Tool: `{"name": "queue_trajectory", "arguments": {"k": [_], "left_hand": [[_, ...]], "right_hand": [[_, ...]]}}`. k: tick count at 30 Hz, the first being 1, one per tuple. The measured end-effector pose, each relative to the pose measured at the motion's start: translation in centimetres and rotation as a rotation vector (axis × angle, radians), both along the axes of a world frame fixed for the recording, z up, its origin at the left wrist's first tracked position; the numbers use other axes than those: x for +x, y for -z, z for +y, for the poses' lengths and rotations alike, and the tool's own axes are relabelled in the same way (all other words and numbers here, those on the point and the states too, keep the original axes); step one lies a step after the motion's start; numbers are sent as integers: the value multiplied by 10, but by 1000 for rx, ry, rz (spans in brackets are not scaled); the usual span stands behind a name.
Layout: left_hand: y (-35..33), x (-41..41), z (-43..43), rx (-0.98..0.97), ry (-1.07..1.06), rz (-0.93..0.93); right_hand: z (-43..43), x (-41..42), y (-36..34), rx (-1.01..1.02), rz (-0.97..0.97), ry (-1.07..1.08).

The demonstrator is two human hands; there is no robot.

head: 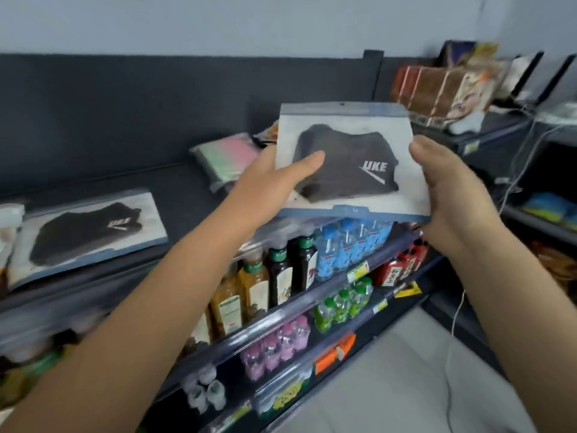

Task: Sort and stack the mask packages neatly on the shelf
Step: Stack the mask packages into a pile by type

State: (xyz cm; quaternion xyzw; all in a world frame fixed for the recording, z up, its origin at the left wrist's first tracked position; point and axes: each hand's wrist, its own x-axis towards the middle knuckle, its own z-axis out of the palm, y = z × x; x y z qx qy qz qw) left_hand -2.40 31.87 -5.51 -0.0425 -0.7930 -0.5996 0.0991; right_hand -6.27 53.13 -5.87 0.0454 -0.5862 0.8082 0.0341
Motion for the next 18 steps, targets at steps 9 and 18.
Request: {"name": "queue_trajectory", "arguments": {"k": [9,18], "left_hand": [[14,-91,155,7,41,-132],[29,-193,210,-155,141,-327]], "right_hand": [[163,-68,10,119,-81,63],[222,-173,30,196,-207,113]]}}
